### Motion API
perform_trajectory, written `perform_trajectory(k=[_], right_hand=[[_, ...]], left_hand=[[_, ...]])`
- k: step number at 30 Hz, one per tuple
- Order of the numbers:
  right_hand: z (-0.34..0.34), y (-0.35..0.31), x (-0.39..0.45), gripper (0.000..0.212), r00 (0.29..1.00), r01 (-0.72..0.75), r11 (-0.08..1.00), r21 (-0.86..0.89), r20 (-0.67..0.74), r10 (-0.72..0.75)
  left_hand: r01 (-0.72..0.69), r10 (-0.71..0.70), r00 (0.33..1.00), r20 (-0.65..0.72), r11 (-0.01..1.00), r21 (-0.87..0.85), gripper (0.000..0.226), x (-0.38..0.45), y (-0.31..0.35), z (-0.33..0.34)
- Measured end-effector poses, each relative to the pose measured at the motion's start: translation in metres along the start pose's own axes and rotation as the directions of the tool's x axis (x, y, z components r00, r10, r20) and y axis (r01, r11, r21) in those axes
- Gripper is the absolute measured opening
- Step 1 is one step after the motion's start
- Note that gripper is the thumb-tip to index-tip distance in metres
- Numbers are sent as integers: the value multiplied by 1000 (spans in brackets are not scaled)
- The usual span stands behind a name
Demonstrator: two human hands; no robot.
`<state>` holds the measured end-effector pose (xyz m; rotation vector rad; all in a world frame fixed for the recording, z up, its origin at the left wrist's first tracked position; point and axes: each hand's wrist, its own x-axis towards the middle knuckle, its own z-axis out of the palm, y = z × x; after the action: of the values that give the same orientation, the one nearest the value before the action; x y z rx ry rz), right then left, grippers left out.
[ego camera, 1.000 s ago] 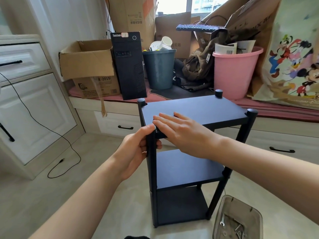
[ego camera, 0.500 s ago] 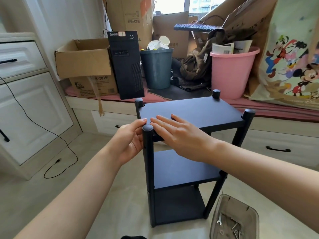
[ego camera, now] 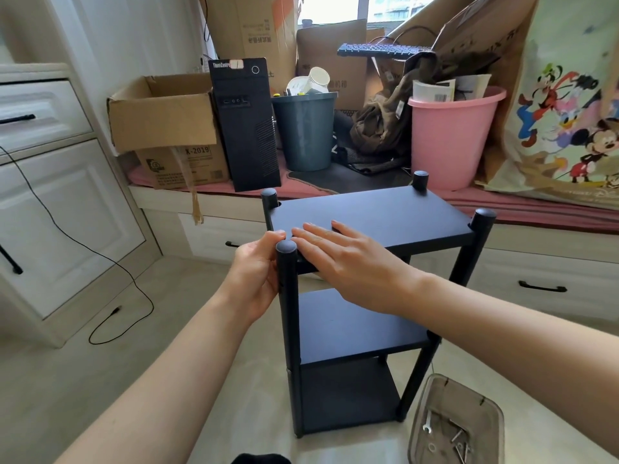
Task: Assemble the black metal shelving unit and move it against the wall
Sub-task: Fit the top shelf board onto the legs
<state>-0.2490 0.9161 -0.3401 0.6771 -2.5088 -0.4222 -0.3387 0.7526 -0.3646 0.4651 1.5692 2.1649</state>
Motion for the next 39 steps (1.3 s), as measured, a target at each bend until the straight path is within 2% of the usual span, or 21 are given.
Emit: perform_trajectory(k=[6, 14, 18, 21, 25, 27, 28, 30, 31, 32, 34, 35, 36, 39], right_hand=[[17, -2, -10, 53, 999, 44, 997, -65, -9, -45], [20, -4, -9, 48, 998, 20, 998, -67, -58, -24], [18, -4, -11, 52, 1000, 2, 999, -40, -4, -2], [10, 10, -22, 58, 995, -93, 994, -52, 41, 95], [-5, 40, -55, 62, 946, -262, 962, -78, 178, 272], [-15, 52, -73, 60, 939, -272, 954, -124, 183, 291], [-19, 56, -81, 58, 940, -271, 951, -151, 170, 295], [-27, 65, -96, 55, 944, -272, 942, -198, 135, 301], [-31, 70, -102, 54, 946, -279, 937, -209, 110, 306], [-34, 75, -108, 53, 945, -294, 933, -206, 85, 317], [-40, 85, -118, 51, 930, -352, 920, -170, 51, 365], [-41, 90, -123, 49, 916, -389, 911, -137, 48, 398], [-41, 93, -127, 47, 900, -429, 899, -91, 48, 434], [-42, 98, -133, 43, 820, -570, 809, 143, 45, 570]], left_hand=[[-9, 9, 997, 80, 1000, 1, 28, -6, -16, -10], [52, -51, 998, 29, 998, -27, 27, -8, -10, -7], [86, -86, 996, -8, 996, -16, 28, -8, -7, -6], [112, -111, 990, -88, 994, 1, 25, -8, -3, -3], [179, -163, 961, -224, 983, 51, 19, -7, 15, 2], [164, -129, 938, -321, 983, 84, 17, -6, 28, 5], [134, -63, 927, -371, 976, 169, 16, -7, 35, 8], [32, 179, 900, -398, 883, 468, 24, -9, 50, 14], [-60, 323, 883, -341, 798, 599, 30, -13, 56, 22], [-156, 440, 864, -245, 697, 700, 33, -19, 61, 33], [-289, 581, 814, -2, 408, 866, 33, -28, 62, 60], [-327, 579, 806, 126, 258, 909, 34, -29, 57, 76], [-356, 534, 815, 225, 156, 921, 35, -29, 50, 91], [-405, 343, 863, 371, 31, 914, 43, -25, 19, 129]])
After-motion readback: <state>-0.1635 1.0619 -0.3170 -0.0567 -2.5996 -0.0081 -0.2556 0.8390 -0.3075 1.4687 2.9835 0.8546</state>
